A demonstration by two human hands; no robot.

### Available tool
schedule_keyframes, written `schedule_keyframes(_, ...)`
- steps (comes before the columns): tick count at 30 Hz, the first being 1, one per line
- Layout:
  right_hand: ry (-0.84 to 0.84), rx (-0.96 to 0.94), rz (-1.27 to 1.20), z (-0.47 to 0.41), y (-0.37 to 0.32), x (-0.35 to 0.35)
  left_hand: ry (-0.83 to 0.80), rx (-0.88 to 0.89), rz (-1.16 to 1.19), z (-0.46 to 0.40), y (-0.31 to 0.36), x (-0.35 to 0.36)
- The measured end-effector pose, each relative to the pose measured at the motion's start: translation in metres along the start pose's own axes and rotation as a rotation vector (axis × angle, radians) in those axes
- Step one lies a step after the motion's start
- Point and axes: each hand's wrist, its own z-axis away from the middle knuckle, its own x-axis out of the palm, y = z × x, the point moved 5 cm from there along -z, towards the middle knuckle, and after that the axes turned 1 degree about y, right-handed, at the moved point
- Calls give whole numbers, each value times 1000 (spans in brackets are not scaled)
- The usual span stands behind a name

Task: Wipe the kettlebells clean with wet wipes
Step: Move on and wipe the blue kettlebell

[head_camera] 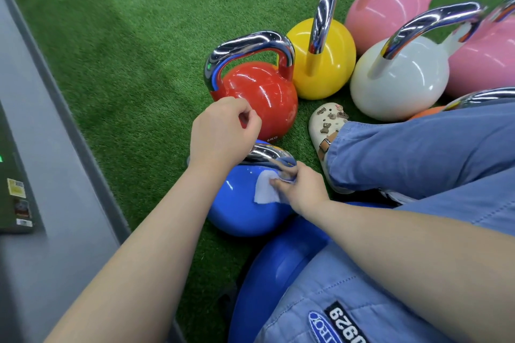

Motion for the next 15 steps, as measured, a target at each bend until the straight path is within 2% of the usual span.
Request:
schedule_keyframes(4, -162, -204, 375, -8, -18, -18, 5, -3, -1, 0, -1, -1)
schedule_keyframes(6, -161, -285, 504, -8, -26, -23, 13, -5, -4, 0, -1, -1)
schedule_keyframes(9, -88, -337, 485, -3, -34, -24, 23, -11, -4, 1, -1, -2)
schedule_keyframes(12, 7, -364, 341, 1, -41, -24, 32, -16, -3, 1, -2, -2)
schedule_keyframes(15, 63, -506, 343, 9, -64, -25, 35, -21, -4, 1, -2, -2)
